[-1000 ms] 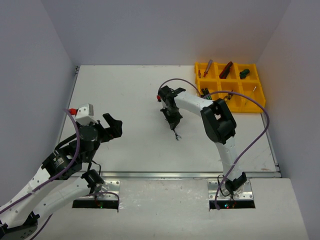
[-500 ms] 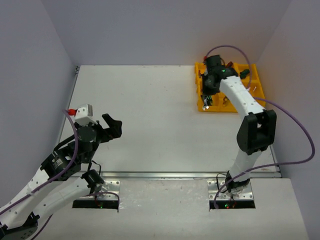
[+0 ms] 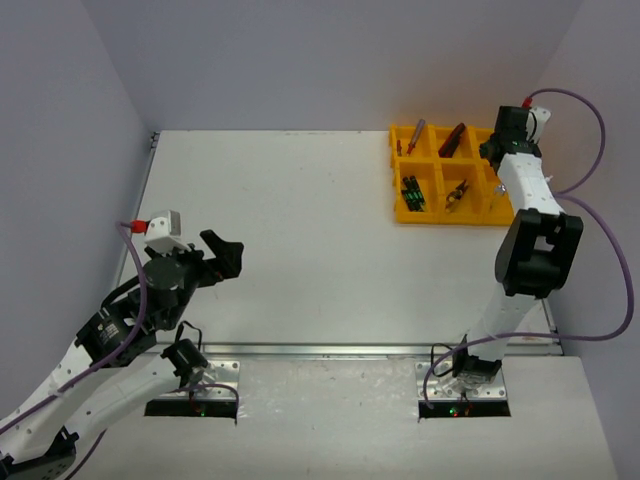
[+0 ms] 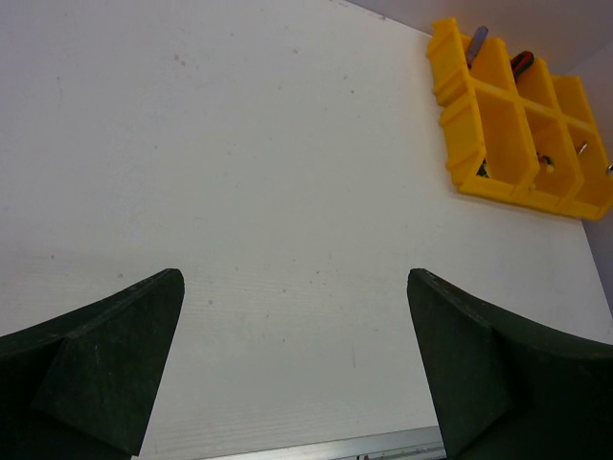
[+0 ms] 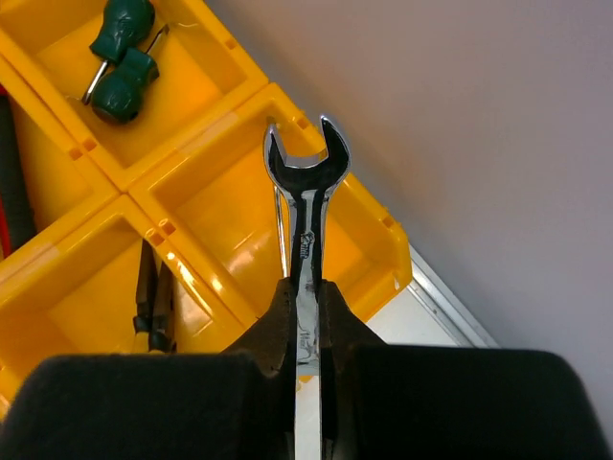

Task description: Sort the tools into containers

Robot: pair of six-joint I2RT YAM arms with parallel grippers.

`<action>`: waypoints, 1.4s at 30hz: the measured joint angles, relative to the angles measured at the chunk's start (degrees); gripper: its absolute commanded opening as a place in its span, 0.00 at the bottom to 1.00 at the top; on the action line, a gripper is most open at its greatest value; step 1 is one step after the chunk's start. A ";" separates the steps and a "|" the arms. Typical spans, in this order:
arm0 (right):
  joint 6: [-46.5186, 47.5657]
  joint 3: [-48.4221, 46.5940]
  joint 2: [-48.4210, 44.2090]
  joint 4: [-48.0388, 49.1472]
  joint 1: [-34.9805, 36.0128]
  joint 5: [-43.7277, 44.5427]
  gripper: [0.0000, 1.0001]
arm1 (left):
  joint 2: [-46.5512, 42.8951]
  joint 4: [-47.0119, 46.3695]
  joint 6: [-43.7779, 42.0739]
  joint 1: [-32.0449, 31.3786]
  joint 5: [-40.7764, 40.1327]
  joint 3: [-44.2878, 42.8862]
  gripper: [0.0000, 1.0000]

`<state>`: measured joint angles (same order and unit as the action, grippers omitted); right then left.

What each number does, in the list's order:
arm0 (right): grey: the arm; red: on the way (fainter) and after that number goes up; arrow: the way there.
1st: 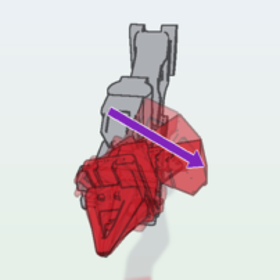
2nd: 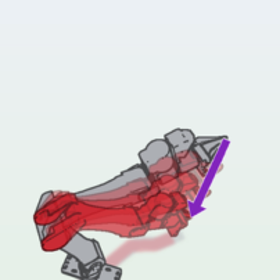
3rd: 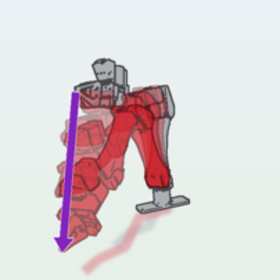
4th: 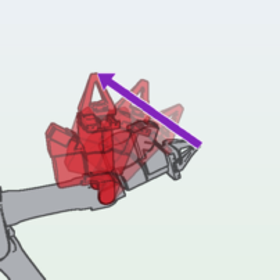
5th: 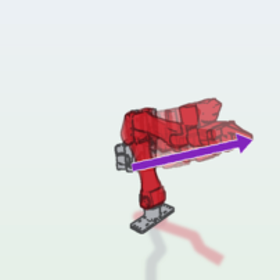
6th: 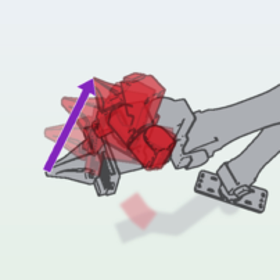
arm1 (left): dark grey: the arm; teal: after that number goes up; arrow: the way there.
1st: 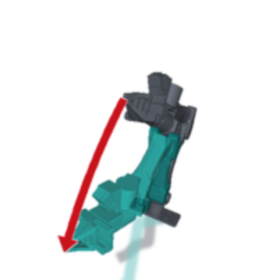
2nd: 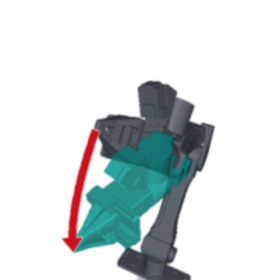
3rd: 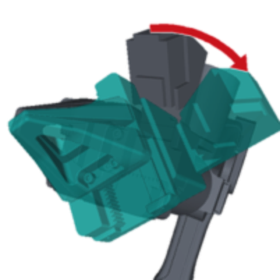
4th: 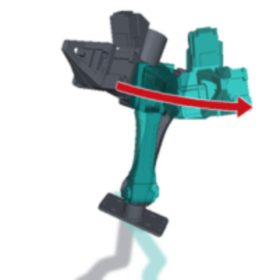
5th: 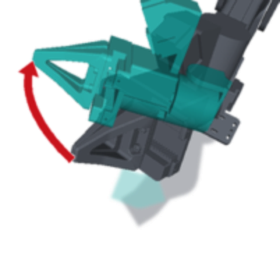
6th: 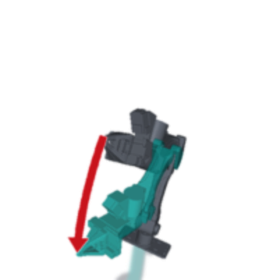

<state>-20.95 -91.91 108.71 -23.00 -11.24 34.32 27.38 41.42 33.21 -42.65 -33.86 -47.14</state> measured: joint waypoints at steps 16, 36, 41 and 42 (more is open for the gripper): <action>1.64 0.38 11.36 11.25 -0.90 2.89 0.36 | -0.14 -0.12 -0.02 0.00 0.41 0.02 1.00; -2.03 12.69 -15.14 1.14 5.36 -10.33 0.99 | 5.73 -3.91 -3.51 19.59 7.62 0.33 1.00; 0.20 19.99 -31.99 -3.59 22.00 -13.37 0.99 | 10.05 -3.91 -3.89 25.01 7.20 0.33 1.00; 0.36 20.91 -34.46 -4.36 24.38 -14.33 0.99 | 10.47 -3.90 -3.89 25.60 6.95 0.33 1.00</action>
<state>-20.59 -70.99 74.26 -27.37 13.14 19.99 37.85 37.52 29.32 -17.05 -26.91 -46.81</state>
